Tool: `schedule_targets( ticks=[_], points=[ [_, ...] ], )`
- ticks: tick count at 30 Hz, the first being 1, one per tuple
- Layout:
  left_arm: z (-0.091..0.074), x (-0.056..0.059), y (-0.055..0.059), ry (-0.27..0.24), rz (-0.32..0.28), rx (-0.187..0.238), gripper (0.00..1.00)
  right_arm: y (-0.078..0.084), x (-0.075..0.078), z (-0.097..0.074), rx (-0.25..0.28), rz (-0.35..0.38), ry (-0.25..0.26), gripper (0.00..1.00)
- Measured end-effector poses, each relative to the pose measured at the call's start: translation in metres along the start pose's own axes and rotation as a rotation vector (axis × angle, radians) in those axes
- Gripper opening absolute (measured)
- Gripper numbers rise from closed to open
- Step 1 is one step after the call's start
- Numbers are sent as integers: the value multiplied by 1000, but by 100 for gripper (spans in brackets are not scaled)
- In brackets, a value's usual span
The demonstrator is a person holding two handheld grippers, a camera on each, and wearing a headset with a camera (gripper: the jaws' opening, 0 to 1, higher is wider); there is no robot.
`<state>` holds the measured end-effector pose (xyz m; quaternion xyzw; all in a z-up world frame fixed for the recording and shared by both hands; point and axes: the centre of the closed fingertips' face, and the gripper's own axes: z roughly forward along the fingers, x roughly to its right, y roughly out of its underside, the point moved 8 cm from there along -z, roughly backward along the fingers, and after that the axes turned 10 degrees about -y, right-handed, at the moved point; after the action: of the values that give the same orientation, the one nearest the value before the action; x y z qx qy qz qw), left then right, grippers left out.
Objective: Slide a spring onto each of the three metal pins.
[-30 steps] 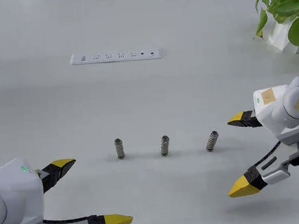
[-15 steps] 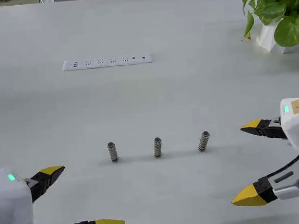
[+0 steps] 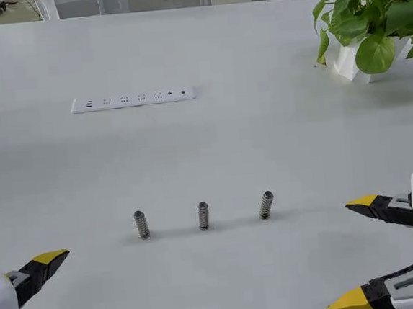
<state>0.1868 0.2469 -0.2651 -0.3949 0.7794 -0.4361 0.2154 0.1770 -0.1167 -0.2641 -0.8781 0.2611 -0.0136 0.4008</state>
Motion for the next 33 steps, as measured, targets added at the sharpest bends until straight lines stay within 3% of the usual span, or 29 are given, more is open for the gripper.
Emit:
schedule_targets(
  ticks=[9, 19, 33],
  points=[
    [1, -1, -1, 4, 11, -16, 99, 4, -2, 1, 41, 29, 12, 99],
    [3, -2, -6, 4, 21, -15, 99, 6, -5, 2, 57, 42, 12, 99],
    [2, 0, -3, 7, 19, -19, 99, 12, -10, 2, 65, 56, 19, 99]
  ],
)
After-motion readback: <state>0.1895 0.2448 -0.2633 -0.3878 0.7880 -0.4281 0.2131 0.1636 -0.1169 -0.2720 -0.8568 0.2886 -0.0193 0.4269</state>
